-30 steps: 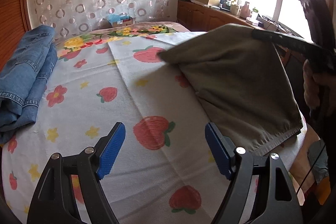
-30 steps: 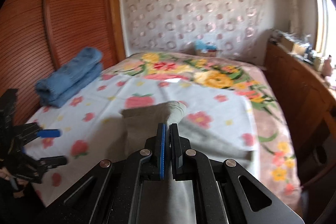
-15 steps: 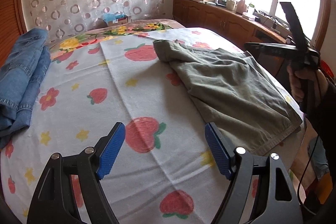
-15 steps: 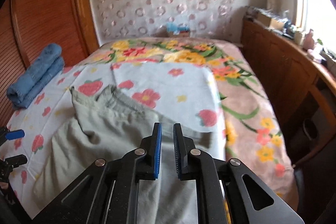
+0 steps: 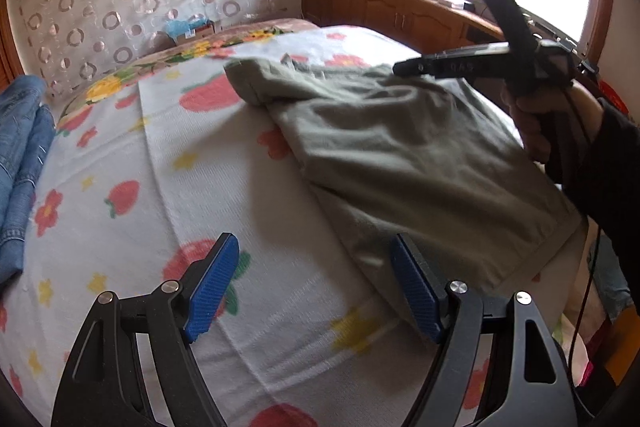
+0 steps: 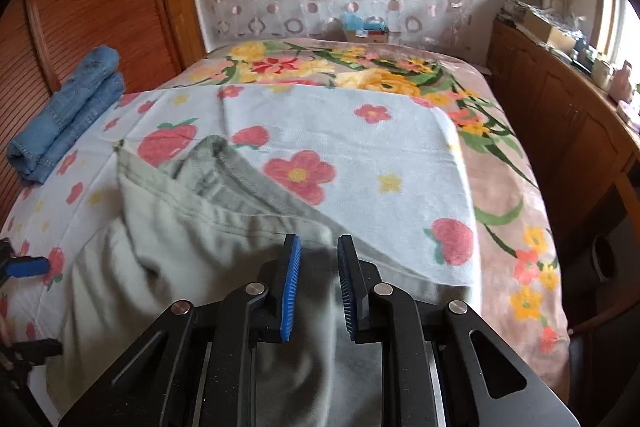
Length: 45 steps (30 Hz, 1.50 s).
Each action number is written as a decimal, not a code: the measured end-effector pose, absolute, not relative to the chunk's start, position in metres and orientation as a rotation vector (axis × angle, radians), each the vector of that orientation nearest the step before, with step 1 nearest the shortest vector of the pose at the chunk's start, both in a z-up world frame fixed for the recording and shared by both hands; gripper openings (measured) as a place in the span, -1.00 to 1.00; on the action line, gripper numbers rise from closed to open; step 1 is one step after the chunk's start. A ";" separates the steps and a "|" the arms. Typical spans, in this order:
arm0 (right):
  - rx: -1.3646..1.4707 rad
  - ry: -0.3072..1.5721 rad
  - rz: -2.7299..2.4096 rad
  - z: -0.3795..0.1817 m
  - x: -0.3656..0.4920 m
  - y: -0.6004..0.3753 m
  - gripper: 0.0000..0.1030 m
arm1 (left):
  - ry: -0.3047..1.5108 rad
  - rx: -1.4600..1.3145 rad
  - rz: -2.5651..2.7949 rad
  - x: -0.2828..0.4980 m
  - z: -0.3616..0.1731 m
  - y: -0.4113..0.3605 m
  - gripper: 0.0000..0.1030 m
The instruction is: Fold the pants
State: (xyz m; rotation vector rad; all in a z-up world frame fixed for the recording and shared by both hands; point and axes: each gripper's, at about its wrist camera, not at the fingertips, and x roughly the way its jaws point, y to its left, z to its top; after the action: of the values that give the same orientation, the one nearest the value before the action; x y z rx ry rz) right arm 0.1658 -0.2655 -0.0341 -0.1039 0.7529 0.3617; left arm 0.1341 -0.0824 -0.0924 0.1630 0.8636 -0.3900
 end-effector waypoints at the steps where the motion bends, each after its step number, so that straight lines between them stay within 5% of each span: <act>1: -0.106 0.753 0.369 -0.035 0.165 -0.263 -0.62 | 0.871 0.161 -0.388 0.135 -0.095 -0.082 0.53; 5: -0.126 0.767 0.375 -0.039 0.168 -0.260 -0.62 | 0.873 0.154 -0.391 0.135 -0.095 -0.082 0.53; 9: -0.132 0.725 0.374 -0.033 0.163 -0.261 -0.92 | 0.870 0.150 -0.395 0.134 -0.094 -0.083 0.54; 19: -0.094 0.656 0.176 -0.008 0.136 -0.312 -0.92 | 0.867 0.148 -0.389 0.132 -0.094 -0.084 0.54; 24: -0.063 0.649 0.123 -0.013 0.134 -0.329 -0.50 | 0.867 0.147 -0.390 0.132 -0.094 -0.084 0.54; 43: -0.021 0.757 0.196 -0.030 0.156 -0.331 -0.50 | 0.867 0.147 -0.390 0.132 -0.094 -0.084 0.54; 45: -0.027 0.747 0.208 -0.028 0.156 -0.330 -0.92 | 0.866 0.146 -0.391 0.132 -0.094 -0.085 0.54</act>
State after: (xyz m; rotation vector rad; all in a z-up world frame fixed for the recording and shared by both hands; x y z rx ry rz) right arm 0.1563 -0.3296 -0.0278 -0.0271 0.7471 0.2077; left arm 0.1320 -0.0849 -0.0942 0.1458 0.8665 -0.3907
